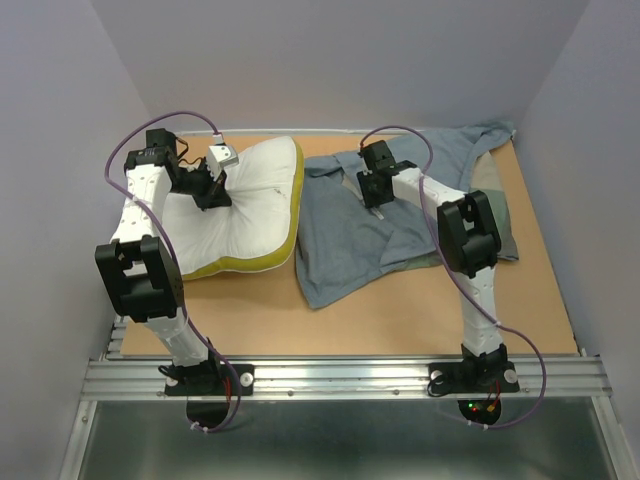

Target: Put the pillow into the pillowcase

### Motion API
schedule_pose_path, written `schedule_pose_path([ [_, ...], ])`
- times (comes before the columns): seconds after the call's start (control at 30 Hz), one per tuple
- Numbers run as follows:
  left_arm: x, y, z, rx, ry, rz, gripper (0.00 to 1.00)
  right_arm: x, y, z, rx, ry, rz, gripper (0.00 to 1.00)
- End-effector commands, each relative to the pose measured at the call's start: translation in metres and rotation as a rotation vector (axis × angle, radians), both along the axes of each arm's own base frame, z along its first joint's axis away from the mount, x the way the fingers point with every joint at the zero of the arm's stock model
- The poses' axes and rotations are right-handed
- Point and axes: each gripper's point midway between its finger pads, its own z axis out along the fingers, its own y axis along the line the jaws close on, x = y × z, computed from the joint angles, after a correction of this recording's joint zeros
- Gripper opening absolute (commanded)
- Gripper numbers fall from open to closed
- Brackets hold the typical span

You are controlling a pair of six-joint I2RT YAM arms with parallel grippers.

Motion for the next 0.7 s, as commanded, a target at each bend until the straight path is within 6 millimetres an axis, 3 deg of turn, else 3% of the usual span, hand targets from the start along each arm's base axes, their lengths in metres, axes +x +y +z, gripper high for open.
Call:
schedule_pose_path([
  [0.0, 0.001, 0.000, 0.012, -0.026, -0.025, 0.012, 0.00, 0.012, -0.005, 0.053, -0.023, -0.116, -0.012, 0.39],
  [0.3, 0.000, 0.000, 0.014, -0.021, -0.031, 0.009, 0.00, 0.022, -0.016, 0.063, -0.049, -0.152, -0.052, 0.38],
  [0.37, 0.000, 0.001, 0.014, -0.015, -0.031, 0.011, 0.00, 0.023, -0.017, 0.065, -0.048, -0.156, -0.053, 0.32],
  [0.47, 0.000, 0.002, 0.015, 0.000, -0.040, 0.009, 0.00, 0.025, -0.020, 0.073, -0.045, -0.171, -0.058, 0.12],
  [0.5, 0.001, 0.003, 0.015, 0.005, -0.045, 0.007, 0.00, 0.026, -0.023, 0.076, -0.043, -0.177, -0.061, 0.12],
  [0.57, 0.000, 0.002, 0.018, 0.011, -0.053, 0.000, 0.00, 0.027, -0.028, 0.089, -0.037, -0.196, -0.067, 0.02],
  [0.67, -0.002, -0.010, 0.029, 0.031, -0.083, -0.048, 0.00, 0.022, -0.031, 0.112, -0.004, -0.221, -0.056, 0.01],
])
